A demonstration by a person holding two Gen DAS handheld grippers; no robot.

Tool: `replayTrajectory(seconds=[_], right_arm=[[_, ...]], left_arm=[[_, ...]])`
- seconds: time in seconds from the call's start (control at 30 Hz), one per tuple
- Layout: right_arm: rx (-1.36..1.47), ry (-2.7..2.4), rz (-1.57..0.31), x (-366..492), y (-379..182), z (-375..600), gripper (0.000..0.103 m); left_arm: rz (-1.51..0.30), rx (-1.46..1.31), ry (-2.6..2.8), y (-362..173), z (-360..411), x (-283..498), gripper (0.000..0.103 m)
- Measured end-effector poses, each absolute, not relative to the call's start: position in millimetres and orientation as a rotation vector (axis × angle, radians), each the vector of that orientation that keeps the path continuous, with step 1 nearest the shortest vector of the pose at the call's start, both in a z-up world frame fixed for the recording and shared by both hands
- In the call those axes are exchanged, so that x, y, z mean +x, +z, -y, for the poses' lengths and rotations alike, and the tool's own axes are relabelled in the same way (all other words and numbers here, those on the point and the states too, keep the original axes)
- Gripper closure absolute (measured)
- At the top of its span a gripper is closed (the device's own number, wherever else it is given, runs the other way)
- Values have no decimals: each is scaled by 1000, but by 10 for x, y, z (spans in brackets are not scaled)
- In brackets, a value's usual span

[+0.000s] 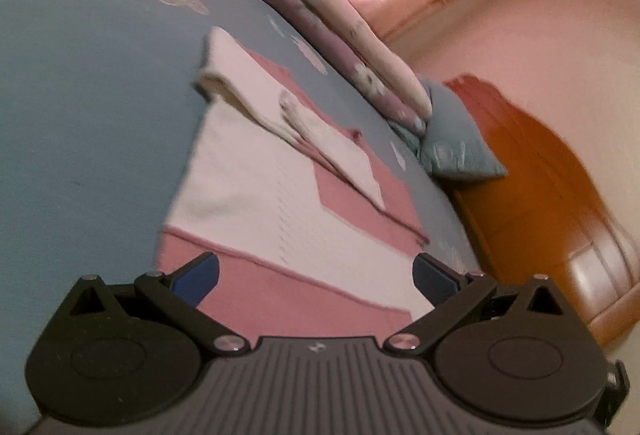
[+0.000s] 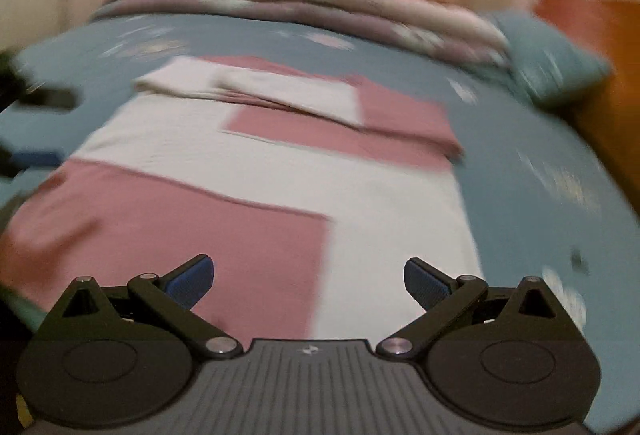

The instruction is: Fold clothes

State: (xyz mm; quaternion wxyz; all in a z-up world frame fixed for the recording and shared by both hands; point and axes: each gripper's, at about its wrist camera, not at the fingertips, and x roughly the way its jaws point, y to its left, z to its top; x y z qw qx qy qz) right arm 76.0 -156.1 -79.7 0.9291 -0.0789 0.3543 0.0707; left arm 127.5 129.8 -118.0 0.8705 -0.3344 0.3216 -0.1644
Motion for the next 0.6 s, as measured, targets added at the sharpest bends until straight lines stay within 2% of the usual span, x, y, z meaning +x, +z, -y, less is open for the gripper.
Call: replayTrajectory(seconds=[0.17,0.4,0.6], right_arm=[[-77,115,-719,783,-934,1769,0],[-376,220,-617,773,-1003,1169,0],[-521,223,-644,592,-1145,986,0]], left_arm=[[-693,-627,-353,-1150,-1052,1293,1],[-694,-585,-355,-1170,-905,1350,1],[-733,-556,-371,-1276,-832,1426,1]])
